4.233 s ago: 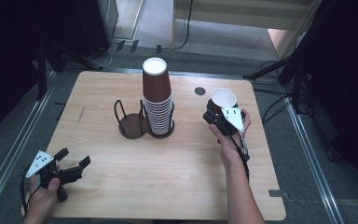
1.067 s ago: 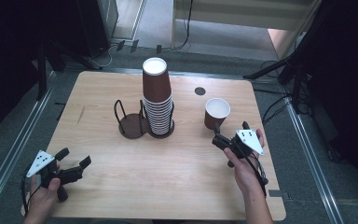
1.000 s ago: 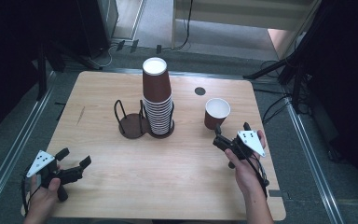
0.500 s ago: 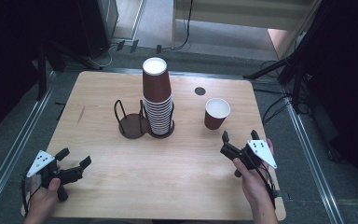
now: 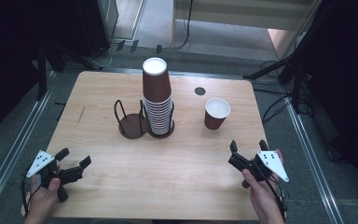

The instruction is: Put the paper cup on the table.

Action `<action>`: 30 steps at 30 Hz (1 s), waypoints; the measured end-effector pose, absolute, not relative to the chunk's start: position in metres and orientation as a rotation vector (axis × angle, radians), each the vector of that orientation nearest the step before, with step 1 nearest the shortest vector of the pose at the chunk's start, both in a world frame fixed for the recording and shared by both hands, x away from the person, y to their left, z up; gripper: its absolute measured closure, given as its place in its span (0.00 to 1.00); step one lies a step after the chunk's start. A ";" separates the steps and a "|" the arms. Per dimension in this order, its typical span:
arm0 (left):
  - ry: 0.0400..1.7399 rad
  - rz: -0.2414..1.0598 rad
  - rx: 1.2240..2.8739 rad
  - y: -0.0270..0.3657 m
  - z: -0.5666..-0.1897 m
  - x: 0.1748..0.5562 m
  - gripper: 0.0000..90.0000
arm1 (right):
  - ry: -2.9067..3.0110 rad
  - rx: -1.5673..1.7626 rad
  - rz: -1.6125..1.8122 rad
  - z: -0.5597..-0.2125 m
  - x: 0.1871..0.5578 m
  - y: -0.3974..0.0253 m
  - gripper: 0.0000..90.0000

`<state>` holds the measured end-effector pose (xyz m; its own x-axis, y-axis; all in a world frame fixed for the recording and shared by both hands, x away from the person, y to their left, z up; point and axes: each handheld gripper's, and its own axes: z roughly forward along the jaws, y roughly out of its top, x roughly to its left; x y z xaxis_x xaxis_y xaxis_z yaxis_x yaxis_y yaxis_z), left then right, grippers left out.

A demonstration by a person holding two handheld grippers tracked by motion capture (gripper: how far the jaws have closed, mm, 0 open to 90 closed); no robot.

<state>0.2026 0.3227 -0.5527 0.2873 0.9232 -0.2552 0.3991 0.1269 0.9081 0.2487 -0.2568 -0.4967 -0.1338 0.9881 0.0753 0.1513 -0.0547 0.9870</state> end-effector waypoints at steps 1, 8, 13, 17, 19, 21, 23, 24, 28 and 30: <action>1.298 0.604 1.464 0.323 -0.553 0.203 0.00 | 1.395 1.298 1.279 -0.498 0.247 -0.258 0.00; 1.300 0.605 1.465 0.323 -0.553 0.203 0.00 | 1.391 1.305 1.239 -0.506 0.235 -0.271 0.00; 1.299 0.606 1.459 0.323 -0.553 0.203 0.00 | 1.384 1.331 1.215 -0.512 0.230 -0.282 0.00; 1.300 0.606 1.459 0.323 -0.553 0.202 0.00 | 1.380 1.340 1.201 -0.514 0.225 -0.289 0.00; 1.300 0.606 1.459 0.323 -0.553 0.202 0.00 | 1.377 1.344 1.195 -0.515 0.223 -0.293 0.00; 1.299 0.606 1.459 0.323 -0.553 0.202 0.00 | 1.378 1.347 1.185 -0.517 0.221 -0.297 0.00; 1.297 0.606 1.460 0.323 -0.553 0.202 0.00 | 1.376 1.352 1.172 -0.520 0.219 -0.301 0.00; 1.298 0.606 1.461 0.323 -0.553 0.202 0.00 | 1.373 1.357 1.170 -0.521 0.218 -0.302 0.00; 1.299 0.607 1.461 0.323 -0.553 0.202 0.00 | 1.375 1.370 1.156 -0.525 0.215 -0.308 0.00; 1.299 0.607 1.461 0.323 -0.553 0.202 0.00 | 1.373 1.370 1.150 -0.526 0.213 -0.311 0.00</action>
<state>0.2024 0.3226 -0.5528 0.2845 0.9240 -0.2555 0.3975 0.1288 0.9085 0.2130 -0.3113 -0.5256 -0.0294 0.9990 0.0340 0.2088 -0.0271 0.9776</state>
